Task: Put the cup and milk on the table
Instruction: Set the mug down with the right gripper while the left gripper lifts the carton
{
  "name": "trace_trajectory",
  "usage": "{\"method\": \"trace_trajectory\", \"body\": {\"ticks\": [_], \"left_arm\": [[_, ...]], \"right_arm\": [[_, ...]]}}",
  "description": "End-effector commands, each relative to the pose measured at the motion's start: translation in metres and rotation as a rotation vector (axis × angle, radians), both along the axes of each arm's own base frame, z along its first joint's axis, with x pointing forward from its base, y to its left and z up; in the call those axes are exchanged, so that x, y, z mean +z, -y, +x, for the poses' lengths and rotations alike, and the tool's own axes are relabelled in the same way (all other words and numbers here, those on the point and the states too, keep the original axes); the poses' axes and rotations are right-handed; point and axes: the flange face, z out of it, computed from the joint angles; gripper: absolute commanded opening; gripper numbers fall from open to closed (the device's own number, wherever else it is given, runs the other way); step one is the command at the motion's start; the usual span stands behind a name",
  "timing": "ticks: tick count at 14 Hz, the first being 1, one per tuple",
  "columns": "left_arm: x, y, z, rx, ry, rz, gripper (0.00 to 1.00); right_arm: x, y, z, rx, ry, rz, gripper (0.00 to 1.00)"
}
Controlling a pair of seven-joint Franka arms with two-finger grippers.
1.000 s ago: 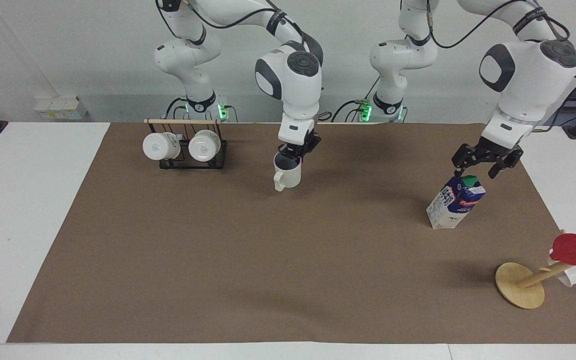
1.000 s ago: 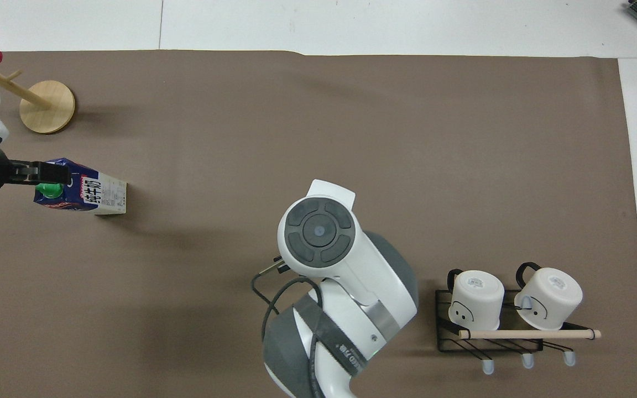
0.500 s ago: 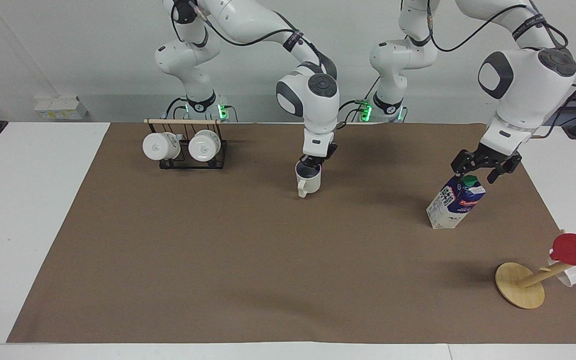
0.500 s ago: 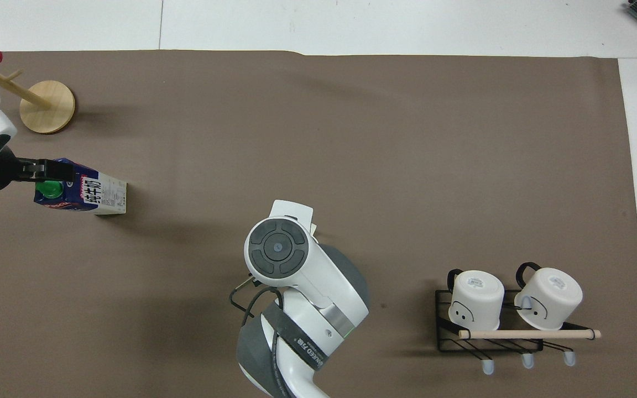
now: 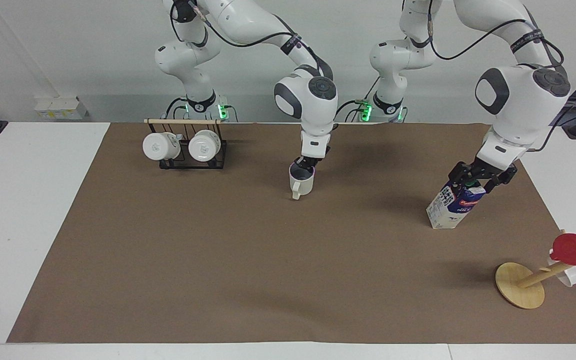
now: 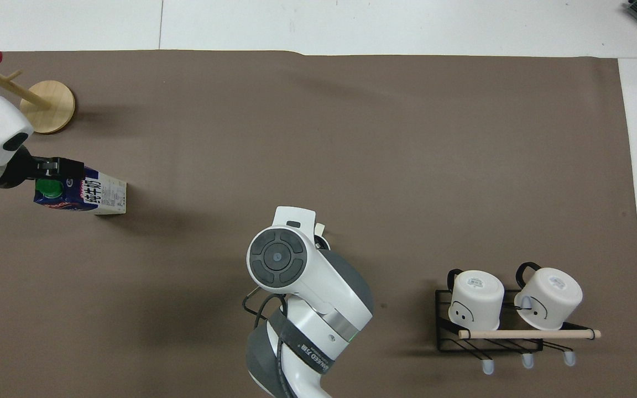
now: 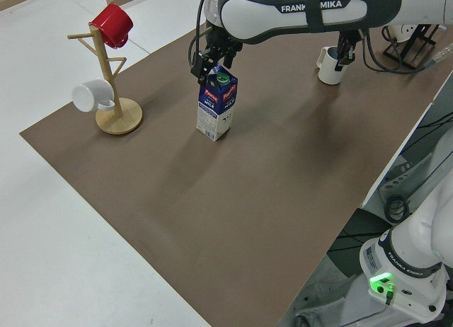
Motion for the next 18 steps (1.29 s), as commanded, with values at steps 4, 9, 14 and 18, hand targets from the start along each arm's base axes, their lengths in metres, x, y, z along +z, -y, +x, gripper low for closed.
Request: {"method": "trace_trajectory", "body": {"ticks": [4, 9, 14, 18], "left_arm": [[0.001, -0.004, 0.0, 0.003, 0.028, 0.007, 0.44], [0.001, -0.005, 0.003, 0.0, 0.028, 0.008, 0.34], [0.014, 0.004, -0.001, 0.003, 0.038, 0.006, 0.34], [0.016, 0.046, -0.003, 0.001, 0.043, -0.004, 0.34]], "right_arm": [[-0.007, 0.007, -0.007, 0.033, 0.055, 0.009, 0.0], [-0.003, 0.006, -0.005, 0.035, 0.052, 0.001, 1.0], [0.046, 0.017, 0.004, -0.049, 0.06, 0.026, 1.0], [0.116, 0.064, 0.016, -0.172, 0.017, 0.11, 1.0]]}}
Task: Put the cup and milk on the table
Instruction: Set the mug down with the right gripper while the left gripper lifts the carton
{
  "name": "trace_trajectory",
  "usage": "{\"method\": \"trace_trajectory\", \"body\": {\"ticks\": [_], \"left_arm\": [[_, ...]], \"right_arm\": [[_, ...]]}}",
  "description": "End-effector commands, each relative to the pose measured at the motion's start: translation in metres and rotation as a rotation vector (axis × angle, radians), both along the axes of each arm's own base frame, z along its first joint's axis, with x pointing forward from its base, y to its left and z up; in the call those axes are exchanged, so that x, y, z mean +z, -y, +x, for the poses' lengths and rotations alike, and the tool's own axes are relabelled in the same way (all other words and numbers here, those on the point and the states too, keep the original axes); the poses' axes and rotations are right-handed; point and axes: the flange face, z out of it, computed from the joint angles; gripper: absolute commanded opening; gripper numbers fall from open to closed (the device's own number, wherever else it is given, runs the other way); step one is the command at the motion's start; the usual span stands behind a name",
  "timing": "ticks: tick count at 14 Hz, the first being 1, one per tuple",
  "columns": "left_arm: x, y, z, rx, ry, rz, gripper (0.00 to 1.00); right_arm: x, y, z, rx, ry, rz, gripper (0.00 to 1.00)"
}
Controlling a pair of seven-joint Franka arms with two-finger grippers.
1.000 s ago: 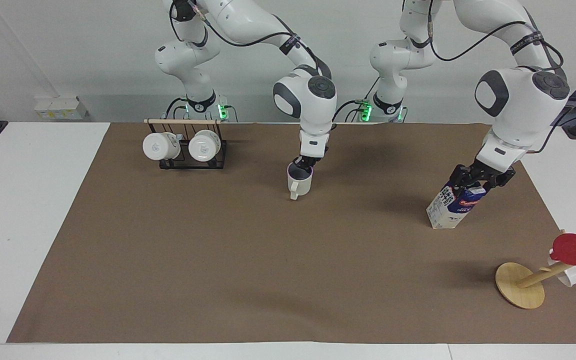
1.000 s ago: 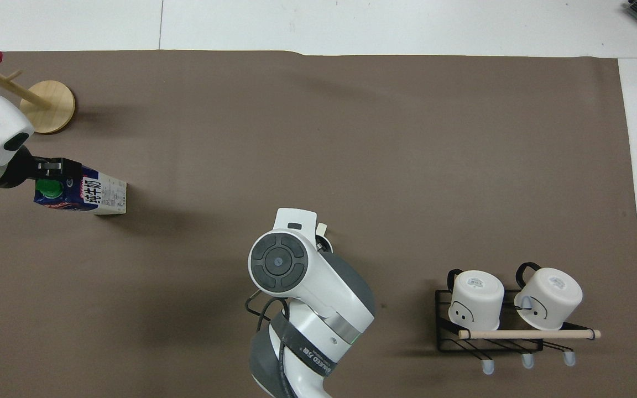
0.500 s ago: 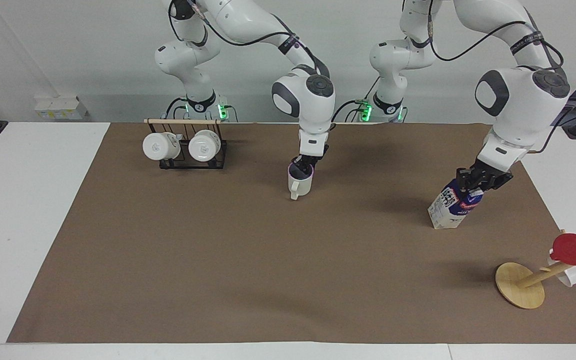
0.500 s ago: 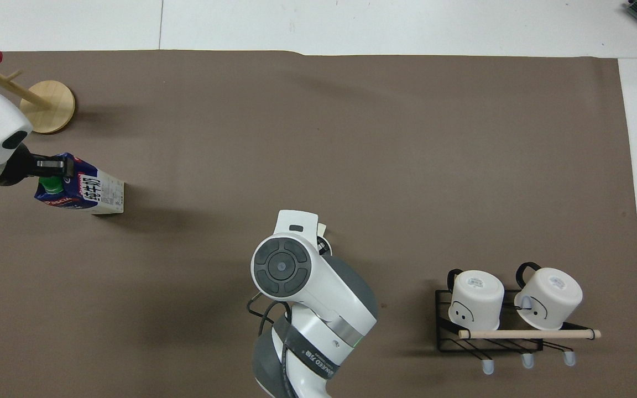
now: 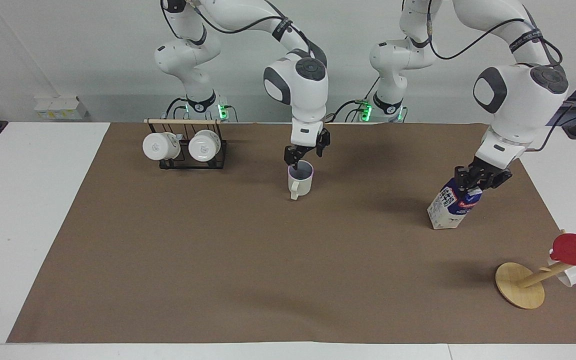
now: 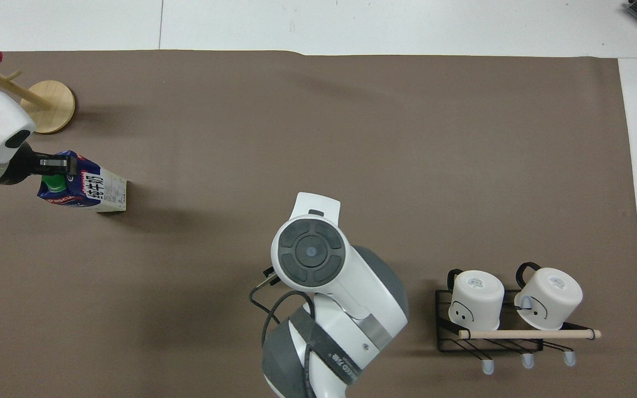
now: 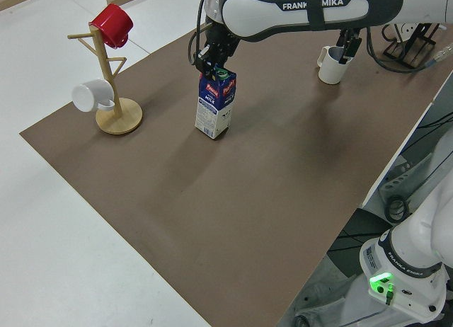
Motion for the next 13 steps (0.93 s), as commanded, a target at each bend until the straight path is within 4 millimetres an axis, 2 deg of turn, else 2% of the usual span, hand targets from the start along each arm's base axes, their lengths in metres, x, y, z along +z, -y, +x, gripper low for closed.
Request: {"method": "trace_trajectory", "body": {"ticks": [1, 4, 7, 10, 11, 13], "left_arm": [[0.005, 0.047, -0.005, 0.023, 0.01, -0.008, 0.34], [0.007, 0.112, -0.013, 0.062, 0.019, -0.032, 0.34], [0.008, 0.175, -0.029, 0.056, 0.017, -0.049, 0.34], [0.005, 0.226, -0.045, 0.083, 0.025, -0.073, 0.34], [0.004, 0.241, -0.05, 0.084, 0.031, -0.082, 0.34], [0.003, 0.261, -0.062, 0.088, 0.023, -0.086, 0.34]], "right_arm": [[0.051, 0.038, 0.006, -0.08, -0.022, 0.043, 1.0], [0.09, 0.075, 0.012, -0.155, -0.018, 0.049, 1.0], [0.127, 0.136, 0.024, -0.256, 0.008, 0.059, 1.0], [0.16, 0.196, 0.04, -0.348, 0.032, 0.059, 1.0], [0.17, 0.209, 0.044, -0.369, 0.039, 0.047, 1.0], [0.187, 0.241, 0.05, -0.427, 0.032, 0.038, 1.0]]}}
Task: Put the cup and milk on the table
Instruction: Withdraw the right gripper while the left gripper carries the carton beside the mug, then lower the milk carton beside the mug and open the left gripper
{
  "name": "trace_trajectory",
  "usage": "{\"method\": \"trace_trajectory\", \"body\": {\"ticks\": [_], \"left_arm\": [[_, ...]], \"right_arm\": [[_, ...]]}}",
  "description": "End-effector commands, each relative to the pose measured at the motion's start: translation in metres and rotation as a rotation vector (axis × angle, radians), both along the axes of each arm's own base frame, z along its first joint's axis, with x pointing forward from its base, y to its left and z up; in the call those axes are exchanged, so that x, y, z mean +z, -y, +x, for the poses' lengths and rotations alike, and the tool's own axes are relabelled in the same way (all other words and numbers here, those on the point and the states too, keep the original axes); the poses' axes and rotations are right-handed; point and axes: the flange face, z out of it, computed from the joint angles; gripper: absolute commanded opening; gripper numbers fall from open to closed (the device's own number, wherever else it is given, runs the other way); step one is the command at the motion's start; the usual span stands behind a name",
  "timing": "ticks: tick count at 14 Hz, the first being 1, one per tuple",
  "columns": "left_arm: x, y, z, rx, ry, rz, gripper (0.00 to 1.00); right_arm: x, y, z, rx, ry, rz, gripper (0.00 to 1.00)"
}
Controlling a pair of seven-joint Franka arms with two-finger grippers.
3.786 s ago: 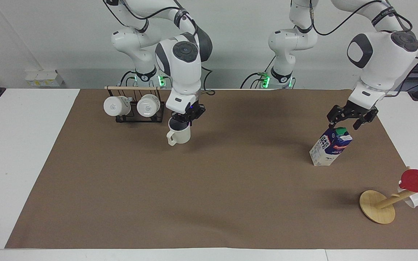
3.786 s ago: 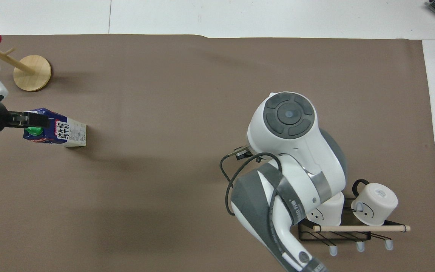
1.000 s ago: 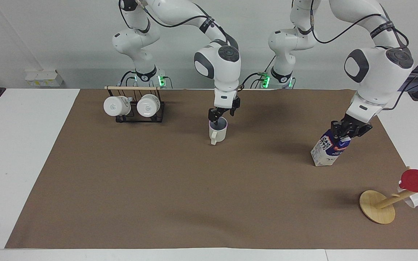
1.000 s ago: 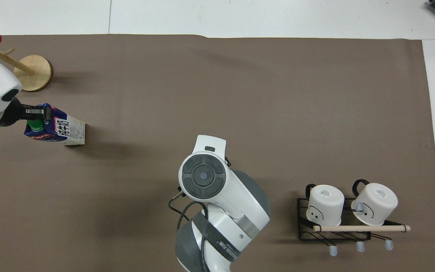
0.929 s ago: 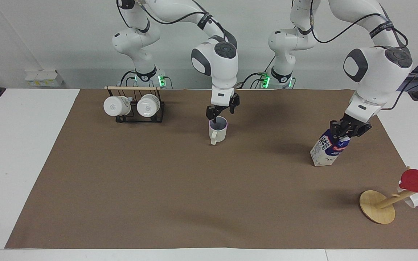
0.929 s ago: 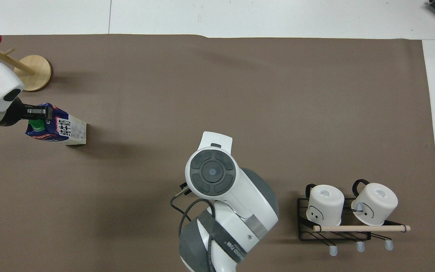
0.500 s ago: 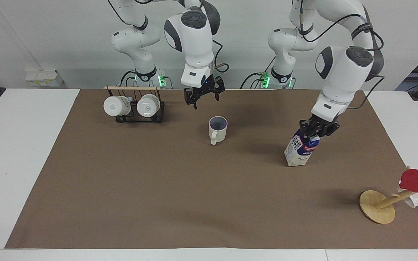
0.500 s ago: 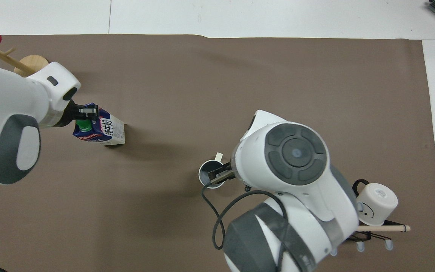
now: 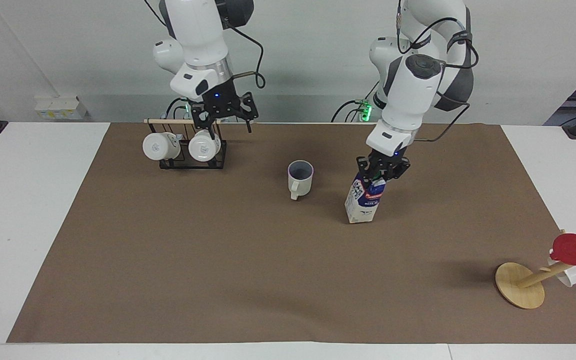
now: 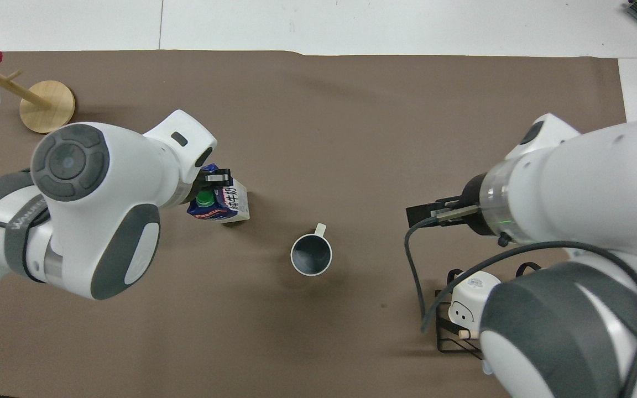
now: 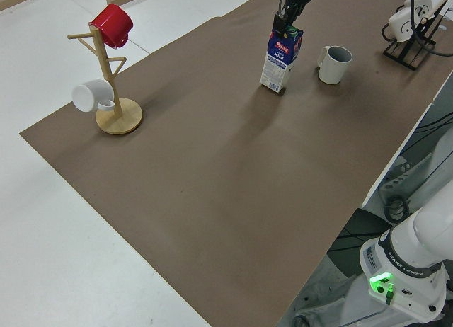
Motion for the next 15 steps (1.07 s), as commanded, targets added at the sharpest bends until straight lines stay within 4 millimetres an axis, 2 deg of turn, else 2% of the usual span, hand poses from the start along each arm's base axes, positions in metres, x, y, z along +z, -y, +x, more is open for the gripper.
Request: {"method": "trace_trajectory", "body": {"ticks": [1, 3, 6, 9, 12, 13, 15], "left_arm": [[-0.002, 0.018, -0.014, 0.006, 0.006, -0.003, 0.34], [-0.003, 0.03, -0.025, -0.02, -0.003, 0.002, 0.34], [-0.009, 0.036, -0.043, -0.037, -0.01, 0.006, 0.35], [-0.013, 0.045, -0.059, -0.055, -0.017, 0.009, 0.37], [-0.022, 0.056, -0.064, -0.069, -0.02, 0.01, 0.38], [-0.024, 0.057, -0.064, -0.069, -0.019, 0.009, 0.43], [-0.024, 0.057, -0.065, -0.067, -0.022, 0.01, 0.77]], "right_arm": [[0.022, 0.039, 0.009, -0.07, -0.005, -0.022, 1.0], [0.042, 0.069, 0.016, -0.114, 0.046, -0.08, 1.0], [0.066, 0.098, 0.013, -0.168, 0.042, -0.097, 1.0], [0.081, 0.128, 0.004, -0.223, 0.004, -0.101, 1.0], [0.091, 0.156, -0.001, -0.272, 0.018, -0.094, 1.0], [0.095, 0.168, -0.006, -0.292, 0.021, -0.084, 1.0], [0.091, 0.175, -0.009, -0.302, 0.008, -0.087, 1.0]]}}
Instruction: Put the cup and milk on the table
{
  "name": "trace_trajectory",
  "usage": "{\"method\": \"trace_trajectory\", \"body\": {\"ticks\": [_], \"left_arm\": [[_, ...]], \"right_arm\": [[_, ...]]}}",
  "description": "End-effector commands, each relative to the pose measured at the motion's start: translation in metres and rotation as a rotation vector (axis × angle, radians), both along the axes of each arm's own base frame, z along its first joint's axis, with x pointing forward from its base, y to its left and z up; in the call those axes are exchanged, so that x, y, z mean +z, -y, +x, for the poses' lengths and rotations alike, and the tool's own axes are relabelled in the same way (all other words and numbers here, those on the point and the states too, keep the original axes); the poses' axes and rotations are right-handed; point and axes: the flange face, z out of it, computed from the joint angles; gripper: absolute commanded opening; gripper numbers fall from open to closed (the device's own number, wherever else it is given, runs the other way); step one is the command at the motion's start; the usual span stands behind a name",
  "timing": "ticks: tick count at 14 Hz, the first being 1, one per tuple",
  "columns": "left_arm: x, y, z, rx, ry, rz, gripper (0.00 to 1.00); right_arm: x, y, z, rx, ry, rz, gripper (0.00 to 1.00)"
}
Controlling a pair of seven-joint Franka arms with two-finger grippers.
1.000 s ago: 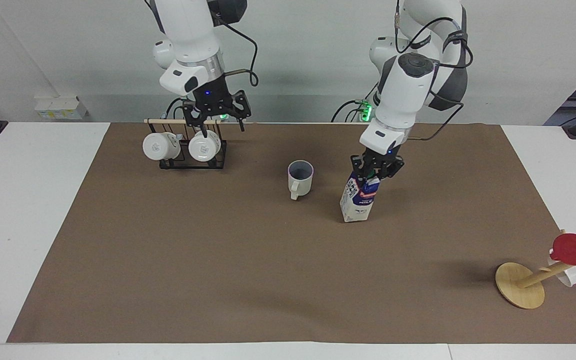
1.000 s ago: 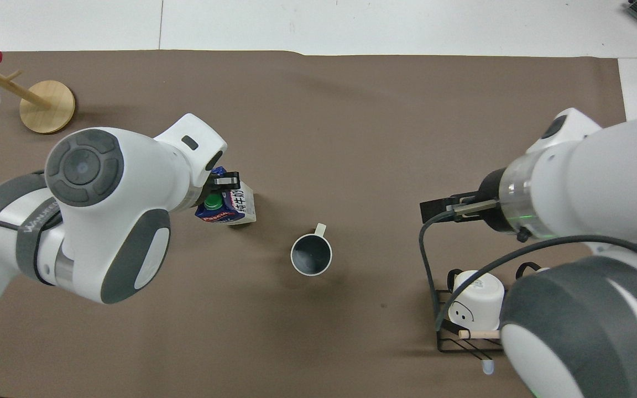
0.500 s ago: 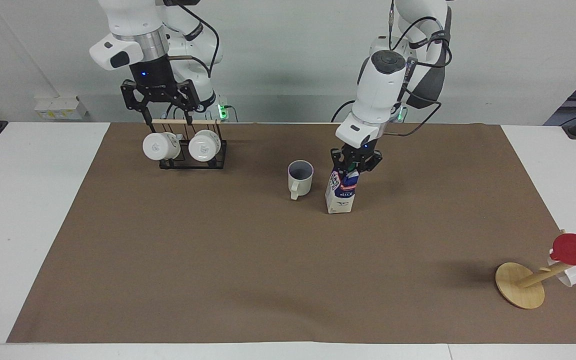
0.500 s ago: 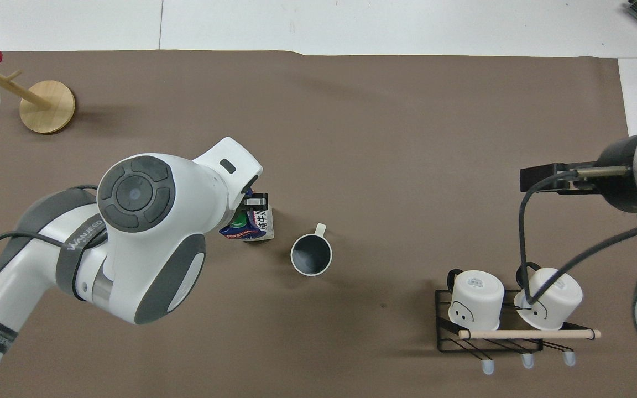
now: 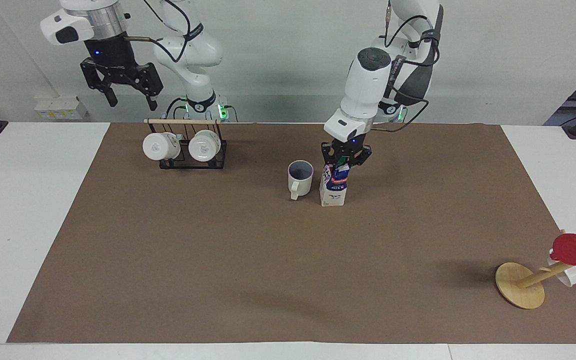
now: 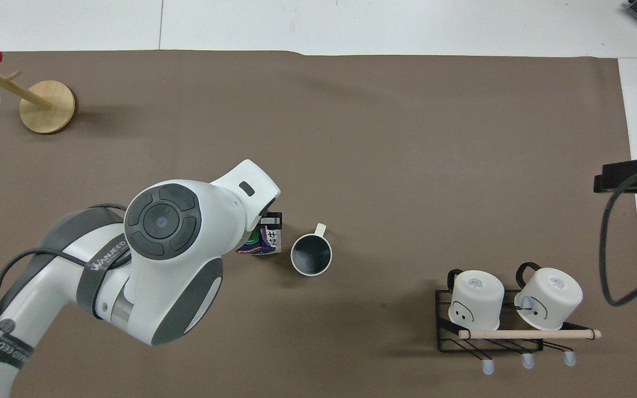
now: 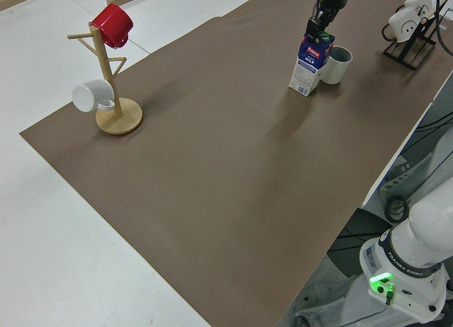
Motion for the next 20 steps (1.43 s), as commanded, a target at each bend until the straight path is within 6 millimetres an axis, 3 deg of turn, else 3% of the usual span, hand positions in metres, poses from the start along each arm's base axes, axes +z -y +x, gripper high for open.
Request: {"method": "trace_trajectory", "body": {"ticks": [1, 3, 6, 8, 12, 13, 18, 20], "left_arm": [[-0.003, -0.003, -0.008, 0.009, 0.008, 0.001, 0.95], [0.006, -0.005, -0.005, 0.0, 0.02, -0.003, 1.0], [0.046, -0.018, -0.001, 0.011, 0.028, -0.006, 1.0], [0.074, -0.056, 0.005, 0.002, 0.015, 0.014, 1.0], [0.108, -0.128, 0.011, -0.05, 0.015, 0.043, 1.0], [0.119, -0.149, 0.016, -0.06, 0.025, 0.046, 1.0], [0.214, -0.257, 0.04, -0.152, 0.036, 0.087, 1.0], [0.223, -0.269, 0.049, -0.139, 0.001, 0.089, 1.0]], "right_arm": [[-0.007, 0.012, -0.007, -0.015, -0.031, 0.007, 1.0], [-0.012, 0.025, -0.004, 0.001, -0.04, -0.01, 1.0], [-0.018, 0.026, -0.006, 0.038, -0.056, -0.014, 1.0], [-0.017, 0.026, -0.006, 0.038, -0.056, 0.0, 1.0], [-0.014, 0.015, -0.009, 0.06, -0.074, -0.011, 1.0], [-0.011, 0.023, -0.009, 0.047, -0.073, -0.005, 1.0], [-0.018, 0.038, -0.01, 0.019, -0.081, 0.029, 1.0], [-0.018, 0.035, -0.013, 0.024, -0.081, 0.026, 1.0]]}}
